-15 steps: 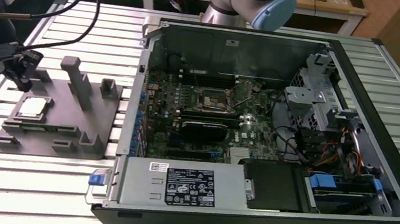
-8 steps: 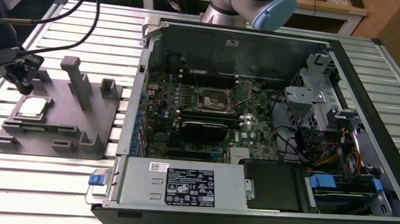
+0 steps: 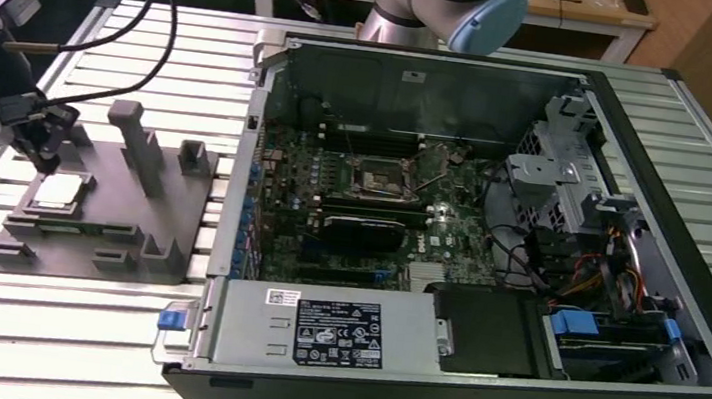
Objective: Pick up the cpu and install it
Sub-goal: 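Pick up the cpu and move it towards the insertion slot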
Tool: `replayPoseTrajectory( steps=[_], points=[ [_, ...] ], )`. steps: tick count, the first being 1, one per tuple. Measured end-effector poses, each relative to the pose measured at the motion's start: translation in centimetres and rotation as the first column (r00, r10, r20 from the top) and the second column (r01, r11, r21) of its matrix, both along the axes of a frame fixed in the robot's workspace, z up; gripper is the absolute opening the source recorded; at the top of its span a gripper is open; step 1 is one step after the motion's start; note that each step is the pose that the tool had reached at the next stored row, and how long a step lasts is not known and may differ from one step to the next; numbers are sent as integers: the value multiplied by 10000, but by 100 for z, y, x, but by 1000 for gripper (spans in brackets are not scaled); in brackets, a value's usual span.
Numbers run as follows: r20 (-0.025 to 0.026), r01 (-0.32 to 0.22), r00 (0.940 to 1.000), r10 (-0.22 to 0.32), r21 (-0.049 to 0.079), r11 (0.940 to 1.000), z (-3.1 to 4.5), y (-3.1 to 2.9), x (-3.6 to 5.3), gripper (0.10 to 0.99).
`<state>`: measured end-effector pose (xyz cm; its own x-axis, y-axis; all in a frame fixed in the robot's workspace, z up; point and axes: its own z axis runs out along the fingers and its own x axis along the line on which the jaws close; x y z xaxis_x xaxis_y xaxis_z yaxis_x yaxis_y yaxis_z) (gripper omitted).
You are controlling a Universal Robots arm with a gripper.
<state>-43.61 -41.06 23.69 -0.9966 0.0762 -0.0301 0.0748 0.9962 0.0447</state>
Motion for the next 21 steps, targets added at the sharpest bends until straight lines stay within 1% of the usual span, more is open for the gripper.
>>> replayPoseTrajectory(
  steps=[21],
  points=[
    [0,-9,10000,9,1,10000,-262,-7,-37,106]
  ],
)
